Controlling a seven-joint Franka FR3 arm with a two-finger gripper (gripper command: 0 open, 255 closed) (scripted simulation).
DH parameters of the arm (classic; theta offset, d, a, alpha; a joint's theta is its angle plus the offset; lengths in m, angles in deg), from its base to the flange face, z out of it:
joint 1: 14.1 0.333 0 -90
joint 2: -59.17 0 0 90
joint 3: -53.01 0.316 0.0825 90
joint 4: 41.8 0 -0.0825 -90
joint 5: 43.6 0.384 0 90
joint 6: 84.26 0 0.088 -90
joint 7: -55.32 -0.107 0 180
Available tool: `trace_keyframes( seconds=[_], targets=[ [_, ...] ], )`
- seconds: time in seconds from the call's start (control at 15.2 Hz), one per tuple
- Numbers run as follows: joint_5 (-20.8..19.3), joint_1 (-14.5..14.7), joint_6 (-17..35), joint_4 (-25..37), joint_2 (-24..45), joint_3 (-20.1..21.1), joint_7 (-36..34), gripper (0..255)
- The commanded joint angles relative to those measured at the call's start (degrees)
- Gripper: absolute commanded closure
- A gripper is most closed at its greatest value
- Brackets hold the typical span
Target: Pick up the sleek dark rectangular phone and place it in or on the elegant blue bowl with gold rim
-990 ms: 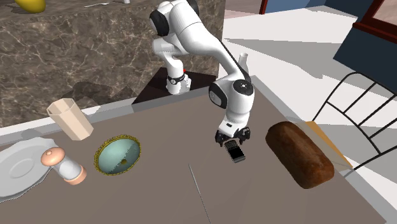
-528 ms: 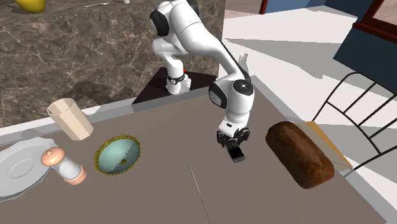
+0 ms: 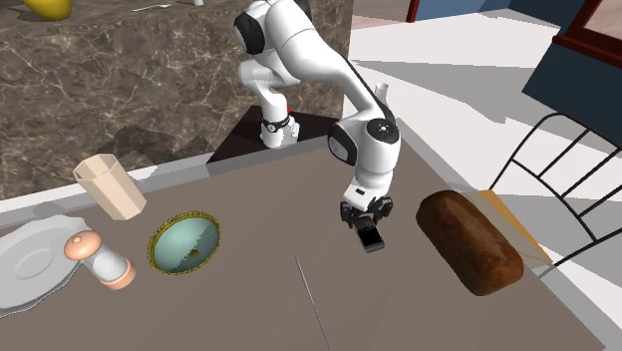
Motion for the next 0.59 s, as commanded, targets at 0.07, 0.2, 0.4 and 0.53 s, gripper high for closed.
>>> trace_keyframes(
  seconds=[0.07,0.2,0.4,0.53],
  targets=[
    [0.7,-0.3,-1.7,0.6,-1.2,0.4,0.5,255],
    [1.2,-0.5,-2.9,1.1,-2.0,0.7,0.8,255],
    [1.8,-0.7,-4.8,1.9,-3.1,1.0,1.2,255],
    [2.2,-0.8,-6.0,2.6,-3.8,1.2,1.4,255]
  ],
)
